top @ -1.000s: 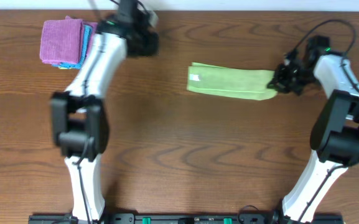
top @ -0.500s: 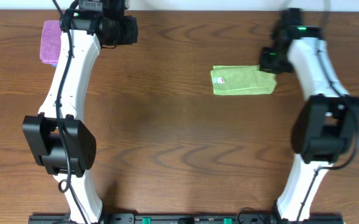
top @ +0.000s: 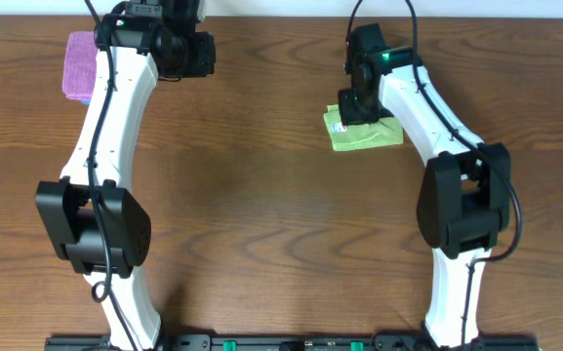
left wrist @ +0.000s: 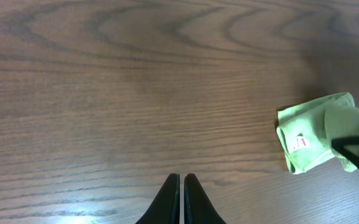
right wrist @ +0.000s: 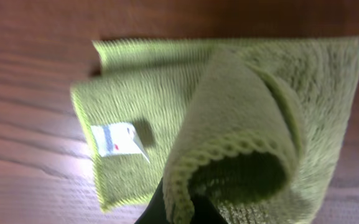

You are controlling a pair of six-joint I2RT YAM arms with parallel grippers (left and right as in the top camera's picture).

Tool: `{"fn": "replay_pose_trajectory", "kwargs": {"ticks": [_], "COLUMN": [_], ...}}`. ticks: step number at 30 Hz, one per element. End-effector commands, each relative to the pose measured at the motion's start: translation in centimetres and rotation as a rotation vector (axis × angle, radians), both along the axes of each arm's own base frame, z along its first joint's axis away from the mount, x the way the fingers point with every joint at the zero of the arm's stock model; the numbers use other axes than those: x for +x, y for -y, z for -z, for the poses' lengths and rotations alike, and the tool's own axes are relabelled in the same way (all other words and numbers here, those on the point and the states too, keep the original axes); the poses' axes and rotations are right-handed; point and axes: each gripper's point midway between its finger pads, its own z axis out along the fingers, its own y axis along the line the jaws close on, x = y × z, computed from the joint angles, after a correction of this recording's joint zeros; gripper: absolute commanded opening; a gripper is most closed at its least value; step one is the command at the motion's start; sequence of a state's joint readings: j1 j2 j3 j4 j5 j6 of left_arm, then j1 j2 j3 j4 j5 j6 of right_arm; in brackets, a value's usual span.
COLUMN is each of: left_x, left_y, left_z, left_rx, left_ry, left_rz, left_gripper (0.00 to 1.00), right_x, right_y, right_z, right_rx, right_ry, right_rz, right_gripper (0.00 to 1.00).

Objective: Fold the cloth

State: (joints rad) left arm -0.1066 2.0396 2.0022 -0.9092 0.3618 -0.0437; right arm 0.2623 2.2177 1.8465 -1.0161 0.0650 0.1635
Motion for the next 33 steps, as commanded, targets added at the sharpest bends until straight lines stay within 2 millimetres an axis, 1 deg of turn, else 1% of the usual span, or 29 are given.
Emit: {"fn": "replay_pose_trajectory", "kwargs": {"ticks": [1,7,12,14,15,16,17,18,19,20,21,22,23,24,25,26,27,28,30,32,33], "left_x": [0.1,0.1,0.1,0.1,0.1,0.2,0.3,0.4,0.6,0.6,0.6,0.6,0.6,0.6,0.6,0.6,0.6,0.6,0.7,0.8,0.8], "left_y": [-0.6,-0.6,-0.6,-0.6,-0.7,-0.8,-1.0,-1.4,-1.6,-1.6,-1.6,-1.4,-1.1,-0.4,0.4,1.4,2.4,3.3,4.9,6.7,8.1], "left_z": [0.6,0.6,0.6,0.6,0.6,0.6,0.7,0.7,0.8,0.8,0.8,0.9,1.0,1.2,1.4,1.8,2.2,2.8,4.2,5.7,6.9], "left_rx": [0.035,0.036,0.037,0.037,0.04,0.046,0.06,0.079,0.089,0.088,0.088,0.08,0.067,0.032,-0.004,-0.045,-0.087,-0.116,-0.173,-0.224,-0.251], "left_ry": [-0.003,-0.003,-0.003,-0.003,-0.002,0.0,0.003,0.008,0.012,0.013,0.011,0.008,0.003,-0.003,-0.008,-0.018,-0.027,-0.04,-0.075,-0.108,-0.125], "left_rz": [0.003,0.002,0.002,0.001,-0.001,-0.004,-0.013,-0.025,-0.031,-0.031,-0.031,-0.027,-0.022,-0.004,0.021,0.049,0.078,0.1,0.128,0.154,0.178], "left_gripper": [0.06,0.06,0.05,0.06,0.06,0.06,0.05,0.06,0.19,0.34,0.43,0.44,0.48,0.64,0.79,0.92,0.95,0.95,0.96,0.95,0.95], "right_x": [-0.8,-1.3,-1.1,-1.3,-1.6,-1.9,-2.4,-3.0,-3.9,-4.0,-3.9,-3.6,-3.2,-2.3,-1.3,-0.4,0.4,0.9,1.6,1.7,1.6], "right_y": [0.2,0.7,0.2,-0.5,-1.3,-2.5,-3.7,-5.5,-7.4,-7.4,-7.4,-7.0,-6.5,-5.2,-3.8,-2.3,-0.7,0.8,3.8,6.4,7.6], "right_z": [0.8,0.8,0.8,0.9,0.9,0.9,0.9,0.7,0.4,0.3,0.0,-0.6,-1.1,-2.2,-3.2,-4.3,-5.1,-5.8,-6.2,-5.7,-5.1], "right_rx": [-0.035,-0.067,-0.063,-0.038,-0.007,0.043,0.097,0.174,0.251,0.253,0.25,0.245,0.235,0.21,0.185,0.159,0.137,0.126,0.111,0.109,0.112], "right_ry": [-0.044,-0.065,-0.051,-0.061,-0.069,-0.083,-0.098,-0.12,-0.143,-0.147,-0.146,-0.135,-0.122,-0.092,-0.059,-0.028,0.0,0.021,0.04,0.029,0.017], "right_rz": [-0.05,-0.058,-0.067,-0.078,-0.088,-0.103,-0.12,-0.159,-0.211,-0.211,-0.211,-0.217,-0.208,-0.184,-0.156,-0.125,-0.086,-0.044,0.036,0.094,0.125], "right_gripper": [0.01,0.01,0.01,0.01,0.09,0.31,0.68,0.96,0.99,0.96,0.82,0.51,0.14,0.01,0.02,0.01,0.01,0.02,0.01,0.02,0.01]}}
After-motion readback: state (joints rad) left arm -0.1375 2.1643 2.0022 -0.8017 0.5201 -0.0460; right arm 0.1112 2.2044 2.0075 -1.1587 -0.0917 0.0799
